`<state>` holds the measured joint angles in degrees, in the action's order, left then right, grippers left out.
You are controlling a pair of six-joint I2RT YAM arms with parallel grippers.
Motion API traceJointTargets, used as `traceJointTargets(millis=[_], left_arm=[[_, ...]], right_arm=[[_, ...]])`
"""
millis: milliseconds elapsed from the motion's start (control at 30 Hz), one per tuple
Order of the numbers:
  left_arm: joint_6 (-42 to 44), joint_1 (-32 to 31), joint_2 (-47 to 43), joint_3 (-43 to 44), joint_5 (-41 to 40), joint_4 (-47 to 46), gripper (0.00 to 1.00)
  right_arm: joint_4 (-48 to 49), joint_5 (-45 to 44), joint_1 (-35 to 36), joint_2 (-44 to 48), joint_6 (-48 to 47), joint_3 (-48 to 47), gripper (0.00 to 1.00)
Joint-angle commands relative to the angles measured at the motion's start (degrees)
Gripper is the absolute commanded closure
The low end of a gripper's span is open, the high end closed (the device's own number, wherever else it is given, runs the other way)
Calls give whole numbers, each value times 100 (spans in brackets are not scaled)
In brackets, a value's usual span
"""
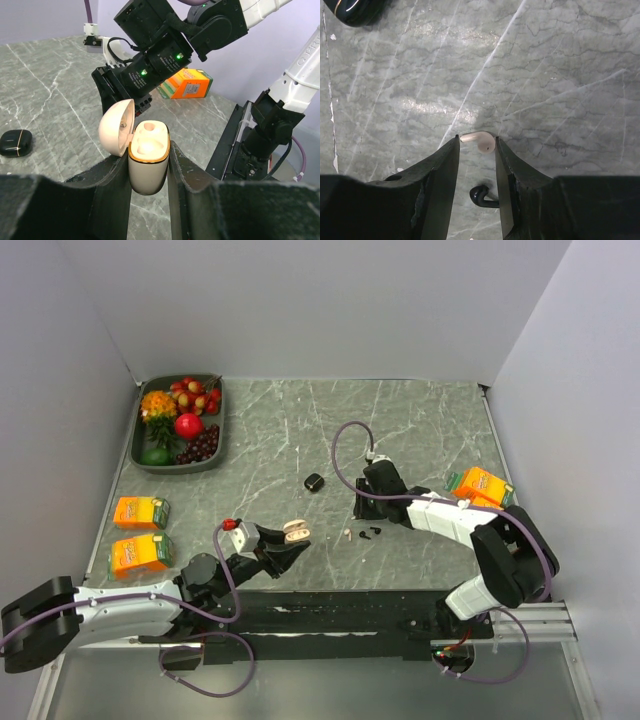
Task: Insert the wireless bluetooth earbuds into the charging case
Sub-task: Pick up the earbud from the center of the board.
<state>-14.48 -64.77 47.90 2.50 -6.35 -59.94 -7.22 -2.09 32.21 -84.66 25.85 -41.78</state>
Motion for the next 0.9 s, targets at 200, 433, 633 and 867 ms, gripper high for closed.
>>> traceJointTargets(millis=[200,433,633,867], left_arm=[[-73,-35,26,-171,-33,-158,99],[-81,-35,97,-154,-7,-167,99],[-81,-35,123,-145,20,-185,99],[-81,-35,106,-153,20,-176,99]], right_arm=[[169,-64,-39,-164,-80,-94,58],[186,-2,-92,-296,-97,-67,59],[204,42,-100,-296,-115,-58,63],[204,94,-109,-331,-159,-67,73]])
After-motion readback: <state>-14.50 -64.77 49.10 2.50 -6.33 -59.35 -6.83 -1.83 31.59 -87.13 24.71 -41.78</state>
